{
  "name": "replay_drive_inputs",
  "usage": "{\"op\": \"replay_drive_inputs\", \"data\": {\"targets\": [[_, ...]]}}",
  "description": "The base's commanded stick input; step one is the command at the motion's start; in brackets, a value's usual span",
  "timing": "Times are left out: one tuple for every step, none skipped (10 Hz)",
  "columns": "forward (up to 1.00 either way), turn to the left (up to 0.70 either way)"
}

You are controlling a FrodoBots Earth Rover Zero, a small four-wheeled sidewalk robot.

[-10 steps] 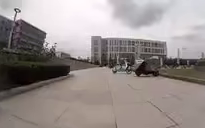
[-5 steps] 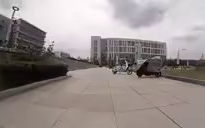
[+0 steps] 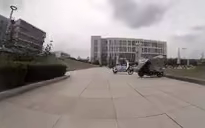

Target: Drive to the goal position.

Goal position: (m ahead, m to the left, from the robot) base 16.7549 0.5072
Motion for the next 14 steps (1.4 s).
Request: {"op": "replay_drive_inputs", "data": {"targets": [[0.45, 0.00], [0.45, 0.00], [0.45, 0.00], [0.45, 0.00], [0.45, 0.00], [0.45, 0.00], [0.45, 0.00], [0.45, 0.00], [0.45, 0.00], [0.45, 0.00], [0.45, 0.00], [0.45, 0.00], [0.45, 0.00], [0.45, 0.00]]}}
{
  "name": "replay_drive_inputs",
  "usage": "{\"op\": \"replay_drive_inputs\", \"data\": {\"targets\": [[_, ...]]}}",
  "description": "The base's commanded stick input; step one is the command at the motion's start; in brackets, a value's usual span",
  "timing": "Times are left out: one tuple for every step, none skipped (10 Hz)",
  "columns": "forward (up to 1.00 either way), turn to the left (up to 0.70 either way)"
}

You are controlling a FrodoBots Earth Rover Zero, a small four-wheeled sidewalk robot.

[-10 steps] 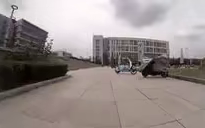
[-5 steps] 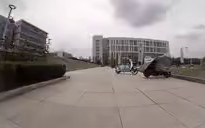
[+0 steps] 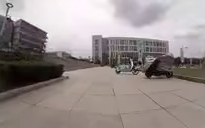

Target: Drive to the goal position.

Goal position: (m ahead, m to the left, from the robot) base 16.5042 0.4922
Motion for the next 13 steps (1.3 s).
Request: {"op": "replay_drive_inputs", "data": {"targets": [[0.45, 0.00], [0.45, 0.00], [0.45, 0.13], [0.45, 0.14], [0.45, 0.06], [0.45, 0.23], [0.45, 0.27], [0.45, 0.10], [0.45, 0.00], [0.45, 0.00], [0.45, 0.00], [0.45, 0.00], [0.45, 0.00]]}}
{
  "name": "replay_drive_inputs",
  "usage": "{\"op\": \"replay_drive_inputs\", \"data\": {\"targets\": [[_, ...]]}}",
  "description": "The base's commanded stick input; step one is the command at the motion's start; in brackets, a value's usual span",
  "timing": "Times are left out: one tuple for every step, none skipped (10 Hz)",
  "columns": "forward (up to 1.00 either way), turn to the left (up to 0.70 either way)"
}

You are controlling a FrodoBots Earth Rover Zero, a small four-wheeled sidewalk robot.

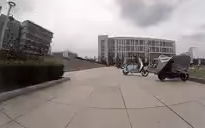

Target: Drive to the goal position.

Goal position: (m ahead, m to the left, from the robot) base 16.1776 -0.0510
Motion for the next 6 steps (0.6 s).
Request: {"op": "replay_drive_inputs", "data": {"targets": [[0.45, 0.00], [0.45, 0.00], [0.45, 0.00], [0.45, 0.00], [0.45, 0.00], [0.45, 0.00]]}}
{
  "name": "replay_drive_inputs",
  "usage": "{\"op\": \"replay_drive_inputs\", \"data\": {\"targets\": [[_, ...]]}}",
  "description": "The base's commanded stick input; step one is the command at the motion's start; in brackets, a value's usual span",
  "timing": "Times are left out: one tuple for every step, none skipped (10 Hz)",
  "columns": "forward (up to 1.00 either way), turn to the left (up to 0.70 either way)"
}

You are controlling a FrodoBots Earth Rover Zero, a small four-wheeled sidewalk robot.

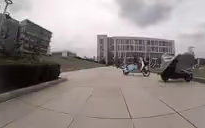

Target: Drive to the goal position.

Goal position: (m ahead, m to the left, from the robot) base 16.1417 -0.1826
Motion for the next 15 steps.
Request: {"op": "replay_drive_inputs", "data": {"targets": [[0.45, 0.00], [0.45, 0.00], [0.45, 0.00], [0.45, 0.00], [0.45, 0.00], [0.45, 0.00], [0.45, 0.00], [0.45, 0.00], [0.45, 0.00], [0.45, 0.00], [0.45, 0.00], [0.45, 0.00], [0.45, 0.00], [0.45, 0.00], [0.45, 0.00]]}}
